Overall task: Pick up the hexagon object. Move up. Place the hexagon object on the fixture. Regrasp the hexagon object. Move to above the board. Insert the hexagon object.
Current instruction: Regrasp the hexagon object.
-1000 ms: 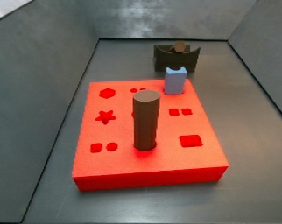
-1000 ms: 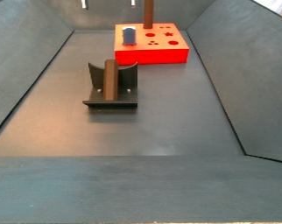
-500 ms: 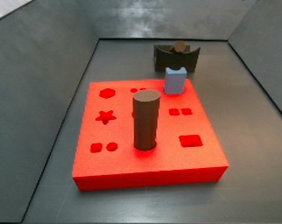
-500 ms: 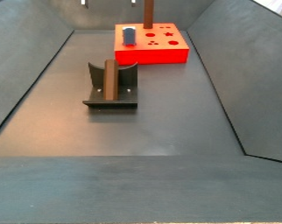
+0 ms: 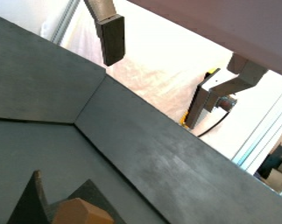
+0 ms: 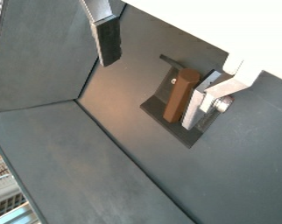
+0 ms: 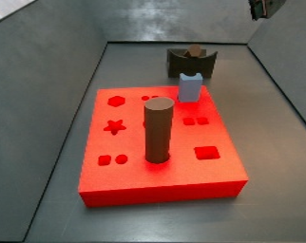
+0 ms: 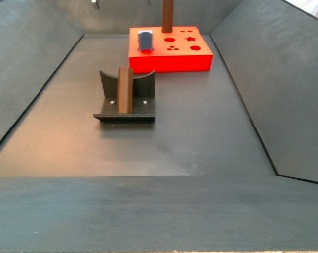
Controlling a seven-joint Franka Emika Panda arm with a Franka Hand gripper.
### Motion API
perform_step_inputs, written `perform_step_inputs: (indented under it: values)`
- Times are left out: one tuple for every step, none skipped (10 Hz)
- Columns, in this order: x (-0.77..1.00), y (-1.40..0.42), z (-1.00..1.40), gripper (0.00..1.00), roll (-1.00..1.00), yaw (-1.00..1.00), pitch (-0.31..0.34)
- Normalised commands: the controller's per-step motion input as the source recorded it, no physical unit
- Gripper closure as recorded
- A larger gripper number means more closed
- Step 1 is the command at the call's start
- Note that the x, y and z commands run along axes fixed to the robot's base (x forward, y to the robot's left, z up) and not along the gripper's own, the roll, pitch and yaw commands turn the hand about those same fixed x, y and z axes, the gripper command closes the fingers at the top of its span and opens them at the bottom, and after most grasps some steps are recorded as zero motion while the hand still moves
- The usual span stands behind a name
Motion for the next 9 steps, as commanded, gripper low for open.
perform_step_inputs:
  values:
    - [0.13,-0.04,-0.02,0.00,0.20,0.22,0.069]
    - [0.11,-0.04,-0.02,0.00,0.19,0.21,0.053]
    - [0.04,0.07,-1.00,0.00,0.12,0.23,0.014]
    - [0.04,0.07,-1.00,0.00,0.12,0.22,0.008]
    - [0.06,0.06,-1.00,0.00,0.12,0.18,-0.036]
    - [0.07,0.05,-1.00,0.00,0.11,0.14,-0.065]
    - [0.08,0.05,-1.00,0.00,0.09,0.11,-0.078]
    - [0.09,0.04,-1.00,0.00,0.08,0.08,-0.089]
    - [0.09,0.04,-1.00,0.00,0.07,0.06,-0.091]
